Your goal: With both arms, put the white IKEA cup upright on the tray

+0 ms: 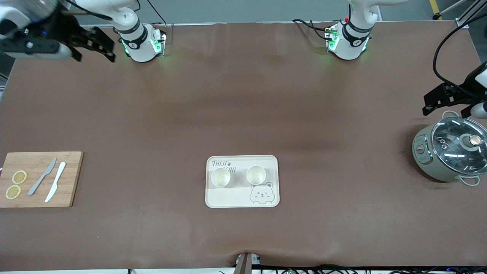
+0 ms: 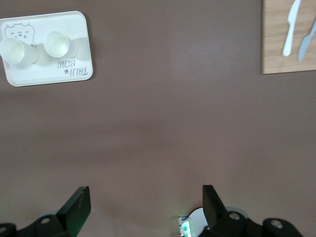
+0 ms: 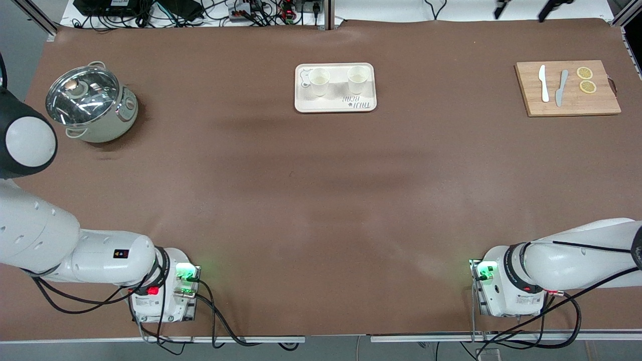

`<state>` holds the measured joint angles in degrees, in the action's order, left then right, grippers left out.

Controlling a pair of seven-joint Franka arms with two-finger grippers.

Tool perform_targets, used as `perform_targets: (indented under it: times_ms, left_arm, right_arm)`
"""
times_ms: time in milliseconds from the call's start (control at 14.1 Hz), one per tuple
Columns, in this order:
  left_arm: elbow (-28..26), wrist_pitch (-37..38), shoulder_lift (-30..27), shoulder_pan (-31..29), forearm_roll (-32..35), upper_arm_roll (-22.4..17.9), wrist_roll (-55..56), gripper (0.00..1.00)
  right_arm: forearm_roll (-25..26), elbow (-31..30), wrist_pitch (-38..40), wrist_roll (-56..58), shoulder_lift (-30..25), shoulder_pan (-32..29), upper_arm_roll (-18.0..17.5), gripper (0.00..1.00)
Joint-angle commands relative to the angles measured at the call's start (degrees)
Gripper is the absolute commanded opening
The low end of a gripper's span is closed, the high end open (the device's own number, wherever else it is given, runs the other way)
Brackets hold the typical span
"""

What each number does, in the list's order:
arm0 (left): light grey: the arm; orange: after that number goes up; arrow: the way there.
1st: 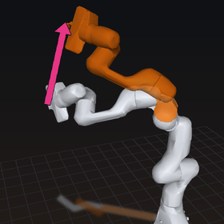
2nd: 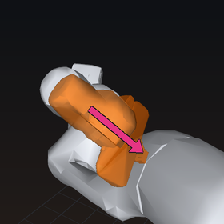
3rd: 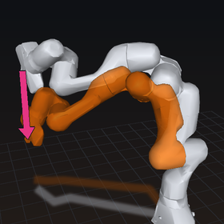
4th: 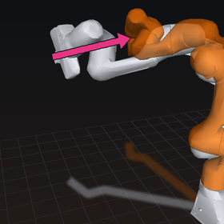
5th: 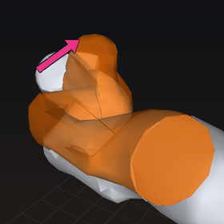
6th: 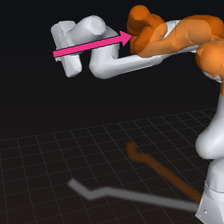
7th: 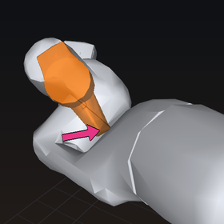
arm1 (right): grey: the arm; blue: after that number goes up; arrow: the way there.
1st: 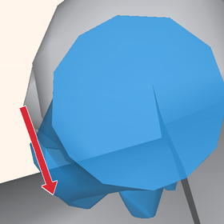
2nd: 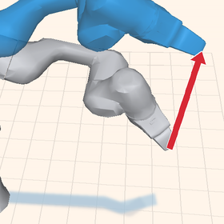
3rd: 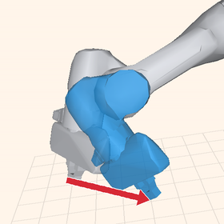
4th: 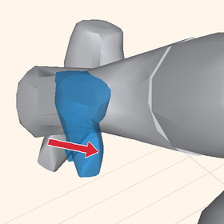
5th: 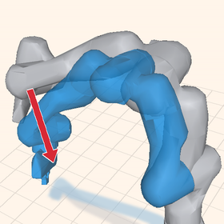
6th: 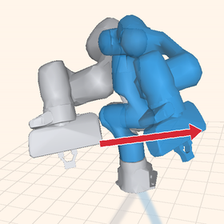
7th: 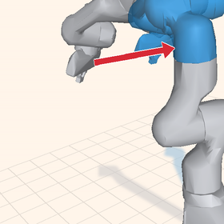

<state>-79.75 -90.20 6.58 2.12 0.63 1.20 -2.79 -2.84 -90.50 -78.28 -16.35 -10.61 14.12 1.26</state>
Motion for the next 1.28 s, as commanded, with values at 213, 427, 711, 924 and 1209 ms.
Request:
perform_targets:
  times_ms: [213,427,711,924,1209]
  left_arm:
    - [-0.23,-0.76,0.72,0.17,1.65,0.29,-0.72,1.0]
    - [-0.23,-0.76,1.07,0.34,1.65,0.29,-0.72,1.0]
    - [-0.32,-0.68,1.68,0.61,1.74,0.47,-0.63,1.0]
    - [-0.23,-0.68,1.77,0.61,1.65,0.47,0.06,1.0]
    - [-0.23,-0.68,1.77,0.52,1.65,0.82,0.16,1.0]
  right_arm:
    - [1.35,-6.54,-10.57,18.36,-1.79,-14.99,-0.91,1.0]
    - [1.43,-4.69,-9.97,18.71,1.29,-16.93,-0.91,1.0]
    - [1.0,-3.72,-9.88,18.89,1.82,-19.48,-0.99,1.0]
    - [1.0,-3.72,-9.88,18.63,2.17,-19.05,-1.08,1.0]
    - [0.82,-2.06,-9.96,18.72,2.26,-19.04,-1.17,1.0]
